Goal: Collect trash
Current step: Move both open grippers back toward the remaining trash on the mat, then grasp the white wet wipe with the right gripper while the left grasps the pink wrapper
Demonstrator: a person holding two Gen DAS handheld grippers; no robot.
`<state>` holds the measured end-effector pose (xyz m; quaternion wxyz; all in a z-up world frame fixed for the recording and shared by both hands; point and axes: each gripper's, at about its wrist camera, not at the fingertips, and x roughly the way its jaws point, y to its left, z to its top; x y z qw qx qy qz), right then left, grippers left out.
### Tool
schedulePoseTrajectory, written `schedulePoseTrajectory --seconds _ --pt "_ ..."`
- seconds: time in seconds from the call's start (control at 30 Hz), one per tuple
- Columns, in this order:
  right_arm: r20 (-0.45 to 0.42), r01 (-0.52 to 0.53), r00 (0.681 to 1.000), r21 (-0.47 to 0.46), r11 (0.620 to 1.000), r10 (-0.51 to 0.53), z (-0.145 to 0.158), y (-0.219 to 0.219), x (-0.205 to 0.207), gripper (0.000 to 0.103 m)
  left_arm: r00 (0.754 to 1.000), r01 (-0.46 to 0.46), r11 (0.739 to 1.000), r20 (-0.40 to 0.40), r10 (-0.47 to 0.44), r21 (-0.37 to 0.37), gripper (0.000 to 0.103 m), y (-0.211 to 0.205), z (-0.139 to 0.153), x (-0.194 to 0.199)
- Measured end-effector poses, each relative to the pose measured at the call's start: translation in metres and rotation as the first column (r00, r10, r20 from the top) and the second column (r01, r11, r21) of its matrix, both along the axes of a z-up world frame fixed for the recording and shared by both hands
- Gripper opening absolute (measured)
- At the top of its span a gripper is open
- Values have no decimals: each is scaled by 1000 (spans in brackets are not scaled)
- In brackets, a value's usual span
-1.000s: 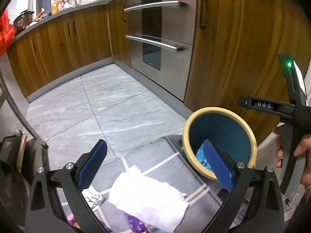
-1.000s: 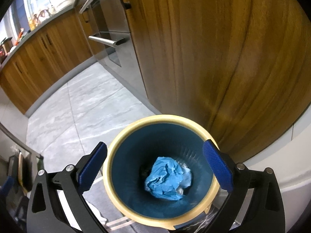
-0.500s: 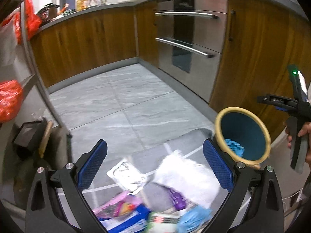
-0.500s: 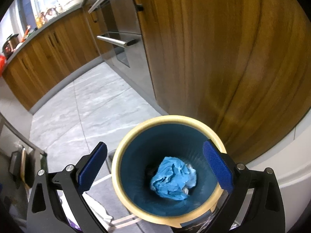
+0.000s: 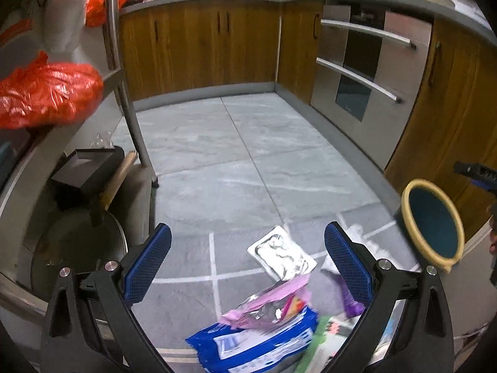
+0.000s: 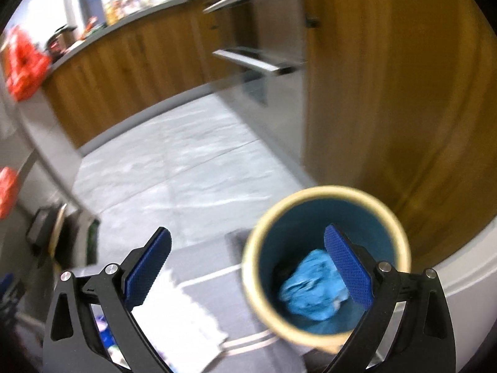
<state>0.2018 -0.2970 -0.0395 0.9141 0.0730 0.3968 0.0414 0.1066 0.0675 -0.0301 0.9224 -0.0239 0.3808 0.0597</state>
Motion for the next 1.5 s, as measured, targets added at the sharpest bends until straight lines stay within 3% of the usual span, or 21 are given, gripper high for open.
schedulePoseTrajectory --seconds 0.13,0.3,0.6,0.77,0.9,1.1,1.27,1.37,1.43,1.5 --pt "-53 -127 991 -38 991 125 -15 45 -11 98 998 46 999 -52 -47 -21 97 -2 -17 6" --pt "-171 -257 955 -76 963 241 -53 83 -17 98 987 121 992 -105 -124 -38 97 -14 -38 15" --pt "-336 -389 883 -131 912 329 -110 111 -20 98 939 215 975 -264 -221 -52 97 -32 -77 20" --pt "-378 -441 853 -152 884 360 -125 118 -24 98 922 234 972 -313 -229 -21 97 -37 -91 22" --pt "-420 -419 844 -126 899 335 -139 111 -20 97 915 240 971 -330 -233 -19 96 -38 -97 25" --pt "-460 -413 823 -82 907 333 -150 107 -19 94 891 267 963 -374 -256 -24 77 -42 -106 28" --pt "-505 -442 792 -86 893 343 -158 112 -19 76 880 273 961 -391 -269 -45 56 -41 -108 28" --pt "-523 -451 783 -105 886 337 -161 114 -19 57 882 274 961 -387 -269 -44 40 -41 -105 28" --pt "-521 -438 786 -91 895 332 -159 112 -17 39 878 278 959 -391 -276 -54 23 -41 -105 29" --pt "-521 -425 786 -64 903 333 -158 109 -15 26 877 282 958 -391 -280 -52 18 -41 -104 29"
